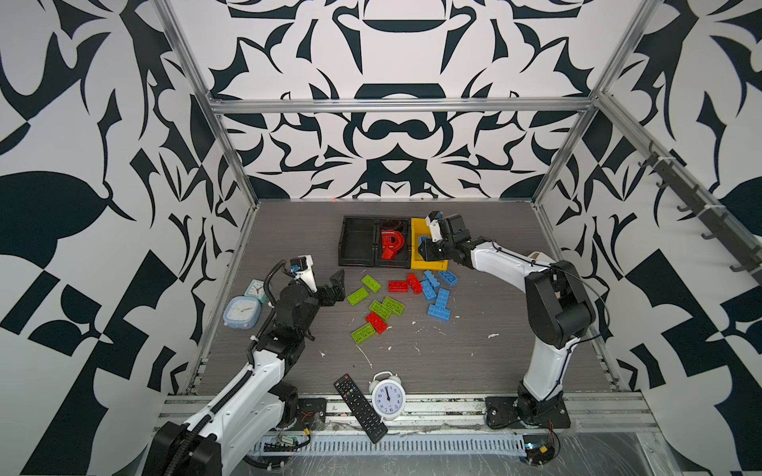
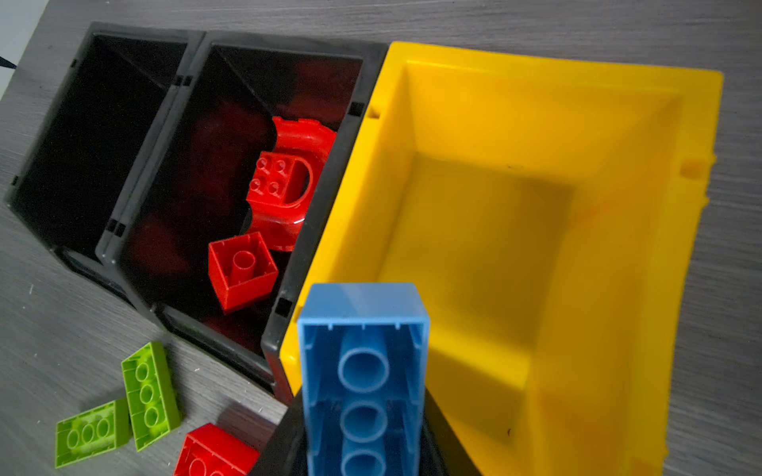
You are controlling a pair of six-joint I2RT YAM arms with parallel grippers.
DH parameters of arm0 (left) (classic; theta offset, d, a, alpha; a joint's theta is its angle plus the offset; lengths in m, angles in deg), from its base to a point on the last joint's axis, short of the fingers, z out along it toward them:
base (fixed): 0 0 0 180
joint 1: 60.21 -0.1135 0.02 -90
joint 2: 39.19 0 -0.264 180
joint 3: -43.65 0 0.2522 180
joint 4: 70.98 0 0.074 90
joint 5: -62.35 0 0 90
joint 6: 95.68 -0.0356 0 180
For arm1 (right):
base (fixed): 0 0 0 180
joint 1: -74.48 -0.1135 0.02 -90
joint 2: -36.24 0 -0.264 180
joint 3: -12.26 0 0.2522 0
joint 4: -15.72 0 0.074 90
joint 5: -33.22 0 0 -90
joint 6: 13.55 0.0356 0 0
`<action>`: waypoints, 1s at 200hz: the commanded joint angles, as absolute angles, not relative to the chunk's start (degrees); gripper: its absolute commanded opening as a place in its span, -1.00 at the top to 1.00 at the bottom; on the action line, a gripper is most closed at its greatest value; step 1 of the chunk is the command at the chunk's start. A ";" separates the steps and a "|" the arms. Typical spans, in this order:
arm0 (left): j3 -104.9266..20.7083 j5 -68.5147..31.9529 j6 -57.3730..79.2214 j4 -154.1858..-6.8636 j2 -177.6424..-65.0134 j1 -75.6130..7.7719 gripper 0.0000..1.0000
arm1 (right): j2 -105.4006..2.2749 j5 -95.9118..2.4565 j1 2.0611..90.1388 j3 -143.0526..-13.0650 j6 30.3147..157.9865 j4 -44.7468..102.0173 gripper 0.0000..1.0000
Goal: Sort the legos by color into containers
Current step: 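Carry the blue brick over the yellow bin and release it, then move the right gripper back to the pile over another blue brick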
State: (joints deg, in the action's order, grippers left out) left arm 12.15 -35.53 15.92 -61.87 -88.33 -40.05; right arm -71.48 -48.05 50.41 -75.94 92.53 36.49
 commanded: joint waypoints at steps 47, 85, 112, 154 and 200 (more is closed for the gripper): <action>11.35 -37.14 16.81 -62.97 -87.35 -40.26 -0.99 | -69.59 -48.98 50.53 -77.78 92.67 36.22 -0.07; 11.35 -36.62 16.74 -62.68 -87.61 -40.26 -0.99 | -61.94 -49.44 50.47 -72.95 93.64 38.44 -0.08; 11.49 -36.82 16.66 -62.32 -87.70 -40.26 -0.99 | -51.97 -52.68 50.09 -65.10 94.43 40.33 -0.10; 11.30 -36.32 16.20 -62.33 -87.79 -40.26 -0.99 | -40.59 -57.05 50.05 -56.03 95.99 50.52 -0.21; 11.57 -36.85 16.07 -62.17 -87.68 -40.26 -0.99 | -32.34 -54.56 46.24 -48.16 100.92 53.12 -0.22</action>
State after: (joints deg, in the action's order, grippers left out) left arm 12.13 -36.89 15.75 -63.27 -88.09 -40.05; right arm -36.27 -54.65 49.05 -50.30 98.25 49.52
